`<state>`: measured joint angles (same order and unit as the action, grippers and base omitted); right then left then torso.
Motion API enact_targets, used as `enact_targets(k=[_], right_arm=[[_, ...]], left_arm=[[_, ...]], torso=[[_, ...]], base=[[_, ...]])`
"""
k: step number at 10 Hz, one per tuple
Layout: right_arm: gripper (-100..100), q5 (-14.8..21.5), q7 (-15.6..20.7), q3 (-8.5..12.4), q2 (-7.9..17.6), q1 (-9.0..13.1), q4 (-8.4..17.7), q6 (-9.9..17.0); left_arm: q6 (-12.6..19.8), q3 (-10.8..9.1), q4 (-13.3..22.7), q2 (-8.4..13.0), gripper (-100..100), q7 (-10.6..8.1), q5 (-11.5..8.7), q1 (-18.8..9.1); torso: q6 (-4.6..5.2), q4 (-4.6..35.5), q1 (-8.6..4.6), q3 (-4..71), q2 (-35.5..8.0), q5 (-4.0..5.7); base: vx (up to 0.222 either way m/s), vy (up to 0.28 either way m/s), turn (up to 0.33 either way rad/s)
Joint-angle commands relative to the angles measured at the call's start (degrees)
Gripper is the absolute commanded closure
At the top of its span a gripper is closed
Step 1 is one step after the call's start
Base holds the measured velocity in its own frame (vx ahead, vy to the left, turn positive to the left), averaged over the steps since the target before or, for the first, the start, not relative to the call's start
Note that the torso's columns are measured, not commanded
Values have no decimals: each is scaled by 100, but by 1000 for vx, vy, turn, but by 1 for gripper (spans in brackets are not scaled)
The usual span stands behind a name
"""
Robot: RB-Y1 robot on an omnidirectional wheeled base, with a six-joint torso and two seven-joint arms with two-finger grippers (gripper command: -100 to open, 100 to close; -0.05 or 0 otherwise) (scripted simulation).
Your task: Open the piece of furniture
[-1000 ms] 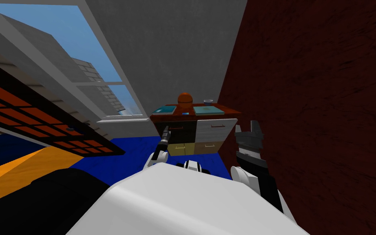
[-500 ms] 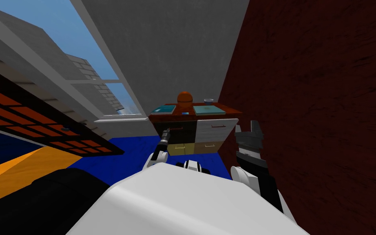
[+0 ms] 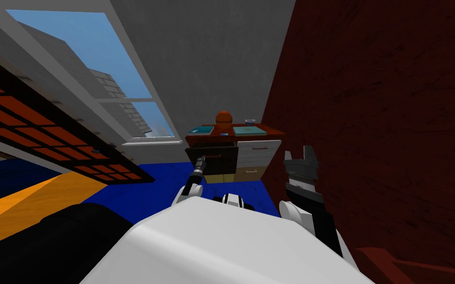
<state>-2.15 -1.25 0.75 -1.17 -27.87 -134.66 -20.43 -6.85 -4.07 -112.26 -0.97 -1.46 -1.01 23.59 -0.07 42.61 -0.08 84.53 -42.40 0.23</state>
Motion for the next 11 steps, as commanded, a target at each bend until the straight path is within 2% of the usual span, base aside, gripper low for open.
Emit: enact_targets(k=[1, 2, 3, 4, 6, 8, 9, 11], right_arm=[[0, 0, 0, 0, 0, 0, 0, 0], [0, 0, 0, 0, 0, 0, 0, 0], [0, 0, 0, 0, 0, 0, 0, 0], [0, 0, 0, 0, 0, -1, 0, 0], [0, 0, 0, 0, 0, 0, 0, 0], [0, 0, 0, 0, 0, -1, 0, 0], [0, 0, 0, 0, 0, -1, 0, 0], [0, 0, 0, 0, 0, 0, 0, 0]], left_arm=[[-205, 39, 450, 228, 100, -48, -153, -432], [-205, 39, 630, 228, 100, -48, -153, -593], [-205, 39, 798, 228, 100, -48, -153, -616], [-410, 77, 1006, 456, 100, -96, -306, -885], [-410, 77, 1305, 456, 100, -96, -306, -1192], [-410, 77, 1597, 456, 100, -96, -306, -1231], [-615, 116, 1778, 684, 100, -143, -459, -1538], [-615, 116, 2186, 684, 100, -143, -459, -1847]], torso=[[-2, -8, 1, -1, -7, -6], [15, -15, -12, -4, -4, -11], [37, -29, -23, 11, 25, -14], [42, -48, -23, 26, 52, -22], [59, -44, -51, 7, 20, -20], [75, -57, -61, 29, 59, -20], [80, -82, -52, 43, 84, -34], [87, -62, -70, 20, 45, -25]], base=[[-138, -53, 59], [-71, -30, 36], [-18, 0, -6], [-94, -36, 78], [-108, -29, 39], [-3, 1, 0], [-106, -52, 73], [-93, -36, 20]])
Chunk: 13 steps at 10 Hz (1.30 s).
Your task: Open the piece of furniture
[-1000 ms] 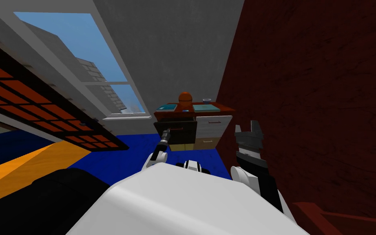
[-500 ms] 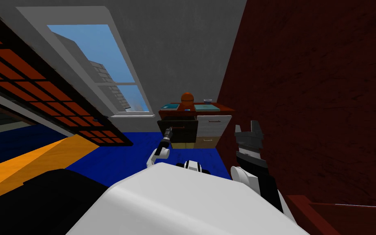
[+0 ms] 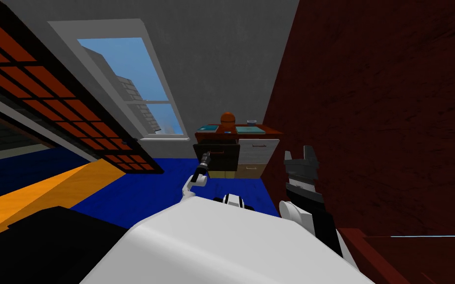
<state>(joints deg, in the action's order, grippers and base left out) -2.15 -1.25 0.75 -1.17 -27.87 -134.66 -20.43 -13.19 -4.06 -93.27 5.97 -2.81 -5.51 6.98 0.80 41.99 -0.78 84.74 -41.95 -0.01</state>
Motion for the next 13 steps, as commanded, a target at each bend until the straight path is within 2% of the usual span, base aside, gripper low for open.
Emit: enact_targets(k=[1, 2, 3, 5, 7, 8, 9, 11, 13], right_arm=[[0, 0, 0, 0, 0, 0, 0, 0], [0, 0, 0, 0, 0, -1, 0, 0], [0, 0, 0, 0, 0, -1, 0, 0], [0, 0, 0, 0, 0, 0, 0, 0], [0, 0, 0, 0, 0, -1, 0, 0], [0, 0, 0, 0, 0, -1, 0, 0], [0, 0, 0, 0, 0, -1, 0, 0], [0, 0, 0, 0, 0, 0, 0, 0], [0, 0, 0, 0, 0, -1, 0, 0]], left_arm=[[20, 114, 456, -10, 100, -8, -9, -186], [20, 114, 496, -10, 100, -8, -9, -186], [-185, 153, 656, 218, 100, -56, -162, -484], [-185, 153, 985, 218, 100, -56, -162, -801], [-185, 153, 1295, 218, 100, -56, -162, -801], [-390, 192, 1520, 445, 100, -103, -315, -1186], [-390, 192, 1720, 445, 100, -103, -315, -1371], [-390, 192, 2031, 445, 100, -103, -315, -1417], [-390, 192, 2093, 445, 100, -103, -315, -1417]], torso=[[3, -7, 7, 9, 16, -4], [-1, -23, 18, 22, 38, -12], [3, -41, 27, 33, 57, -24], [-1, -10, 12, 6, 10, -9], [-3, -27, 26, 24, 41, -15], [-2, -45, 36, 36, 59, -26], [-10, -31, 25, 25, 33, -18], [-2, -17, 28, 8, 14, -13], [-10, -45, 44, 37, 58, -26]], base=[[-20, -7, -7], [0, 3, 17], [-117, -42, 55], [-103, -45, 22], [1, 2, -5], [-84, -59, 66], [-130, -54, 61], [-52, -6, -5], [3, -1, -1]])
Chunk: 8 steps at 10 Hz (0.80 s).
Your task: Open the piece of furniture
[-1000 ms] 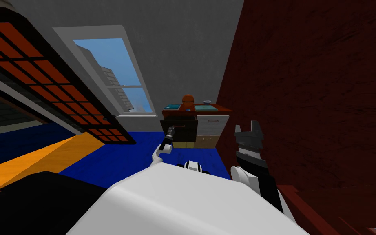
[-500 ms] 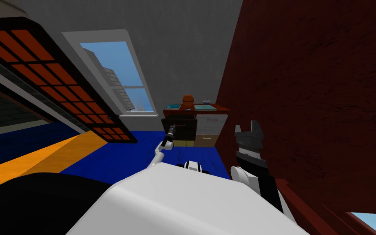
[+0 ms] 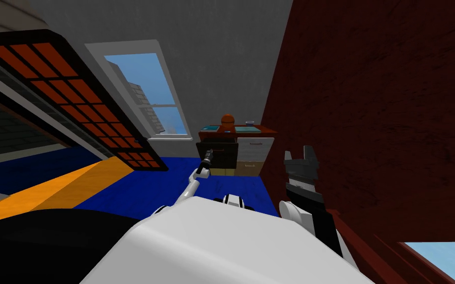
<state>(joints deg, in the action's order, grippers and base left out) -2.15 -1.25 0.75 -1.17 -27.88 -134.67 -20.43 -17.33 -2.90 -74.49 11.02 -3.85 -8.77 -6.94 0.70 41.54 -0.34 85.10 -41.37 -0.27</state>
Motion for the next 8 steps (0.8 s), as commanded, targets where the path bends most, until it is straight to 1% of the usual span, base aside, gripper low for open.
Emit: enact_targets(k=[1, 2, 3, 4, 5, 6, 7, 8], right_arm=[[0, 0, 0, 0, 0, 0, 0, 0], [0, 0, 0, 0, 0, 1, 0, 0], [0, 0, 0, 0, 0, 1, 0, 0], [0, 0, 0, 0, 0, 0, 0, 0], [0, 0, 0, 0, 0, 0, 0, 0], [0, 0, 0, 0, 0, -1, 0, 0], [0, 0, 0, 0, 0, 1, 0, 0], [0, 0, 0, 0, 0, 1, 0, 0]], left_arm=[[-181, 114, 396, 169, 100, -47, -142, -326], [-181, 114, 559, 169, 100, -47, -142, -500], [-181, 114, 718, 169, 100, -47, -142, -641], [-181, 114, 934, 169, 100, -47, -142, -641], [-181, 114, 1013, 169, 100, -47, -142, -641], [-386, 153, 1193, 396, 100, -95, -295, -963], [-386, 153, 1329, 396, 100, -95, -295, -1115], [-386, 153, 1537, 396, 100, -95, -295, -1256]], torso=[[3, -9, 4, 8, 12, -5], [-13, 12, 0, -15, -33, 4], [-10, 34, -4, -36, -60, 11], [-1, 42, -11, -29, -47, 19], [-8, 28, -7, -16, -27, 15], [-4, 8, 5, -4, -9, 3], [-20, 31, -2, -25, -52, 13], [-15, 54, -9, -47, -80, 22]], base=[[-121, -39, 43], [-152, -43, 44], [-70, -30, 4], [-3, -14, -4], [21, 3, 19], [-115, -50, 38], [-152, -63, 44], [-70, -23, 19]])
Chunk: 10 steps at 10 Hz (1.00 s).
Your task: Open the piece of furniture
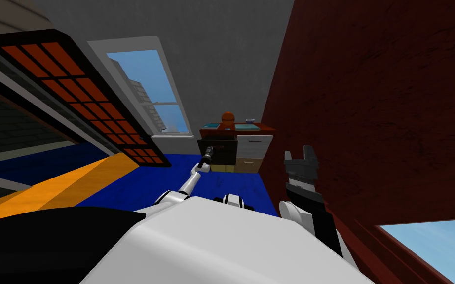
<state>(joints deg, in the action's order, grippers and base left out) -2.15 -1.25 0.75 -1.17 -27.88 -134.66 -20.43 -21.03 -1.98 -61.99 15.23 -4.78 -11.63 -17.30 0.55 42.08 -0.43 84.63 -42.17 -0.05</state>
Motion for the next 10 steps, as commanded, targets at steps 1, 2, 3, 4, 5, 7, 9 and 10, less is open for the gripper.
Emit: enact_targets(k=[1, 2, 3, 4, 5, 7, 9, 10], right_arm=[[0, 0, 0, 0, 0, 0, 0, 0], [0, 0, 0, 0, 1, -1, 0, 0], [0, 0, 0, 0, 1, -1, 0, 0], [0, 0, 0, 0, 0, 0, 0, 0], [0, 0, 0, 0, 0, 0, 0, 0], [0, 0, 0, 0, 1, -1, 0, 0], [0, 0, 0, 0, 0, 0, 0, 0], [0, 0, 0, 0, 0, -1, 0, 0]], left_arm=[[-16, 61, 491, -24, 100, -1, -10, -221], [-16, 61, 562, -24, 100, -1, -10, -221], [-221, 99, 817, 204, 100, -49, -163, -542], [-221, 99, 1095, 204, 100, -49, -163, -760], [-221, 99, 1273, 204, 100, -49, -163, -836], [-426, 138, 1575, 432, 100, -97, -316, -1117], [-426, 138, 1939, 432, 100, -97, -316, -1448], [-426, 138, 2159, 432, 100, -97, -316, -1452]], torso=[[9, 7, -1, 5, 11, 5], [4, -13, 7, 20, 34, -3], [-2, -33, 21, 35, 57, -13], [-27, -14, 23, 15, 16, -7], [-31, 10, 24, -4, -8, 1], [-24, -2, 33, 15, 25, -3], [-61, 41, 33, -24, -38, 13], [-51, 52, 30, -25, -37, 18]], base=[[-3, 5, -16], [16, 9, -16], [-127, -40, 31], [-144, -59, 39], [-58, -35, 18], [-58, -18, 12], [-94, -46, 24], [-12, -10, -14]])
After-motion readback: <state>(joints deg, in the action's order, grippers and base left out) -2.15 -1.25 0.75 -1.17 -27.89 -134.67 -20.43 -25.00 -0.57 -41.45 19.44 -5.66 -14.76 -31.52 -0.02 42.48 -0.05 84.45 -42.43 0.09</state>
